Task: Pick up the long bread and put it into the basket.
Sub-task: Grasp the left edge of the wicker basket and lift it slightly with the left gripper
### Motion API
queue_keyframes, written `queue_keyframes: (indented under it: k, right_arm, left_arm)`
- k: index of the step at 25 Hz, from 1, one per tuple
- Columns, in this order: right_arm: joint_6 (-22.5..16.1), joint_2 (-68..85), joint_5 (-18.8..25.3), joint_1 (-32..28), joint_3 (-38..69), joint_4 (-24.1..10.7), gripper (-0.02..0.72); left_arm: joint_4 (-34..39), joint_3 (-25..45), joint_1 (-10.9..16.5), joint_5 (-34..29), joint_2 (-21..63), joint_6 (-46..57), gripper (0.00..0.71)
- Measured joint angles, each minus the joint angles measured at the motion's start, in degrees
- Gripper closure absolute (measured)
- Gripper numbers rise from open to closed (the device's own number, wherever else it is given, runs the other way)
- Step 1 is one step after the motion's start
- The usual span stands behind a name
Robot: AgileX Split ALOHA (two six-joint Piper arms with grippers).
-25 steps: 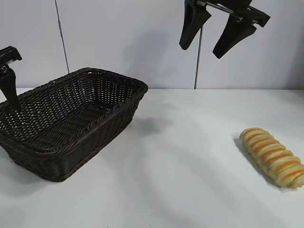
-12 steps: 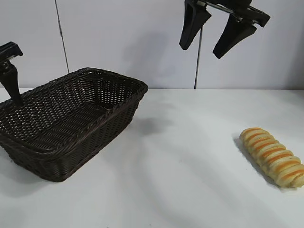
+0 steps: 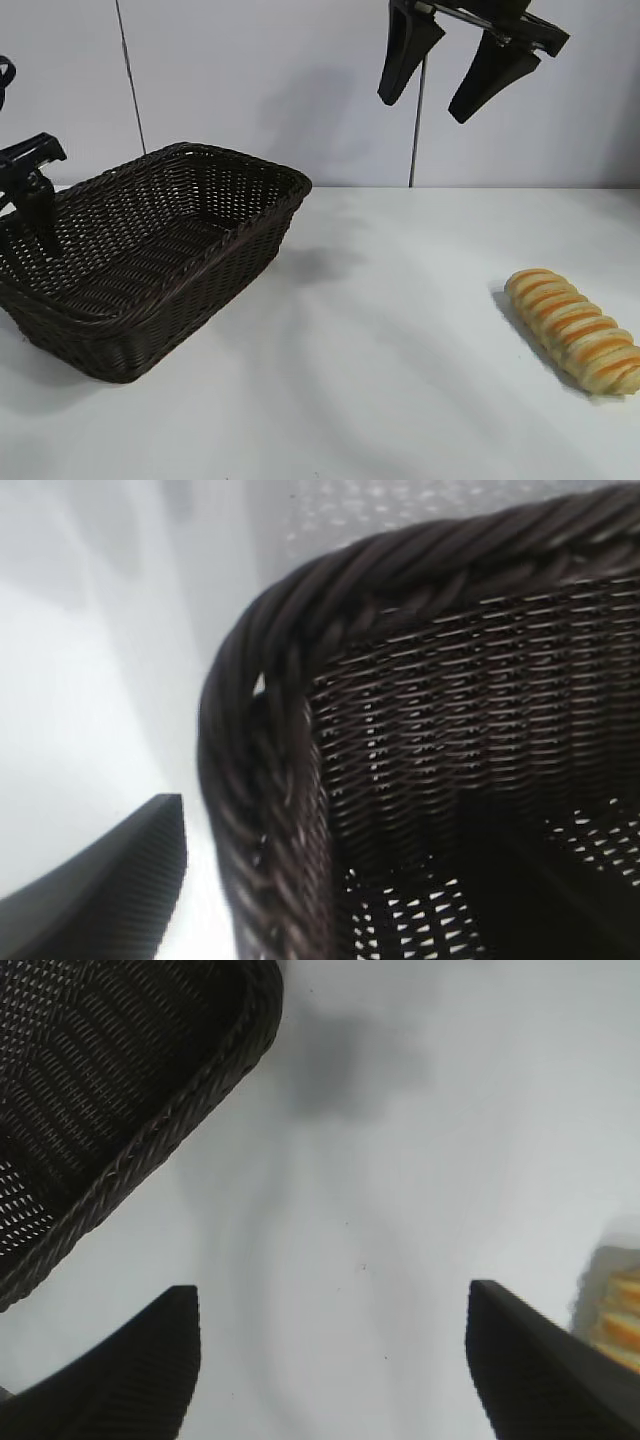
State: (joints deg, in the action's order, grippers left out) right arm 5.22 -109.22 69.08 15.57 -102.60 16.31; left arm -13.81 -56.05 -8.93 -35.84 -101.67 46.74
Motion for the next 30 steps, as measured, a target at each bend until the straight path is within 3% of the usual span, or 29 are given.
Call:
queue_keyframes:
  k: [6, 22, 30]
  right_arm:
    - [0.0, 0.0, -0.1, 0.0, 0.0, 0.0, 0.167]
    - [0.0, 0.0, -0.1, 0.0, 0.0, 0.0, 0.167]
    - [0.0, 0.0, -0.1, 0.0, 0.0, 0.0, 0.167]
  left_arm:
    - [-0.1, 0.0, 0.0, 0.2, -0.6, -1.1, 0.182]
    - [-0.6, 0.0, 0.0, 0.1, -0.6, -0.8, 0.588]
    - [-1.1, 0.0, 0.0, -1.5, 1.0, -1.6, 0.604]
